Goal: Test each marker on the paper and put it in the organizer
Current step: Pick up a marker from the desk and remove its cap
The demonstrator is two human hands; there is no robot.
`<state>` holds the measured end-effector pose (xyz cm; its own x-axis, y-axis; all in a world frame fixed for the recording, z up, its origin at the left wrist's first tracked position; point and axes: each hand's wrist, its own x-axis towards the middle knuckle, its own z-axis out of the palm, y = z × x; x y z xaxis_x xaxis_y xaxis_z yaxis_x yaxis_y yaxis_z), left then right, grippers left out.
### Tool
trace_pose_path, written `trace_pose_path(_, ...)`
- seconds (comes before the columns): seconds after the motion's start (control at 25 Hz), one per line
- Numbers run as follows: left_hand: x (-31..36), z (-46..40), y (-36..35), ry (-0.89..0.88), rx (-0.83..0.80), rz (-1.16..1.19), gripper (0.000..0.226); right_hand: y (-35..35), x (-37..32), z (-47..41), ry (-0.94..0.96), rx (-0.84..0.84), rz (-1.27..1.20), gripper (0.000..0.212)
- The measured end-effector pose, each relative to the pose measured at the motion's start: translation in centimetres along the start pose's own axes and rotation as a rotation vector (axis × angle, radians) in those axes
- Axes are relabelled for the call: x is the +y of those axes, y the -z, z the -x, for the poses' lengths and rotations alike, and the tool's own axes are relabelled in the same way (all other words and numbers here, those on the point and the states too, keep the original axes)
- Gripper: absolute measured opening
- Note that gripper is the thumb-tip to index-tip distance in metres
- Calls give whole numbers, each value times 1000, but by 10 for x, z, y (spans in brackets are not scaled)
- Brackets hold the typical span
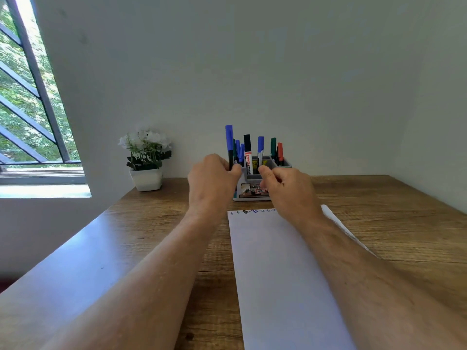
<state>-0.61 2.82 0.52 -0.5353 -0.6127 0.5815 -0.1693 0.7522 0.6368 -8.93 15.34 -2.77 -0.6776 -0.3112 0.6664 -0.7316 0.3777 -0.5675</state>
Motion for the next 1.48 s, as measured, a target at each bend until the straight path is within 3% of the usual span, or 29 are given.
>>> trace_pose_path(0.12,11,11,-6,-39,-4,196,22,1,-2,-1,22,40,-87,26)
trace_pose_path(0.32,16,18,-15,-70,-146,379,15,6,-14,-3,-102,4,-427,38)
trace_pose_path(0.48,18,24,-20,-120,-234,432,14,12,-22,-4,-155,24,-490,35)
trace_pose_path(0.68,15,21,-18,-124,-135,411,11,16,-18,-7,-167,129,-508,28)
trace_pose_path(0.84,11,15,-15,-23,-85,566,15,6,-8,-4,-78,-57,-315,15)
trace_pose_path(1.0,6,13,-18,148,-122,650,14,-4,0,-3,-43,-192,-100,19)
trace_pose_path(1.12,5,13,-19,255,-151,744,20,-7,3,-3,-33,-196,-58,21)
trace_pose_path(1.48,4,12,-16,353,-199,840,27,3,-2,-5,11,-168,-37,28)
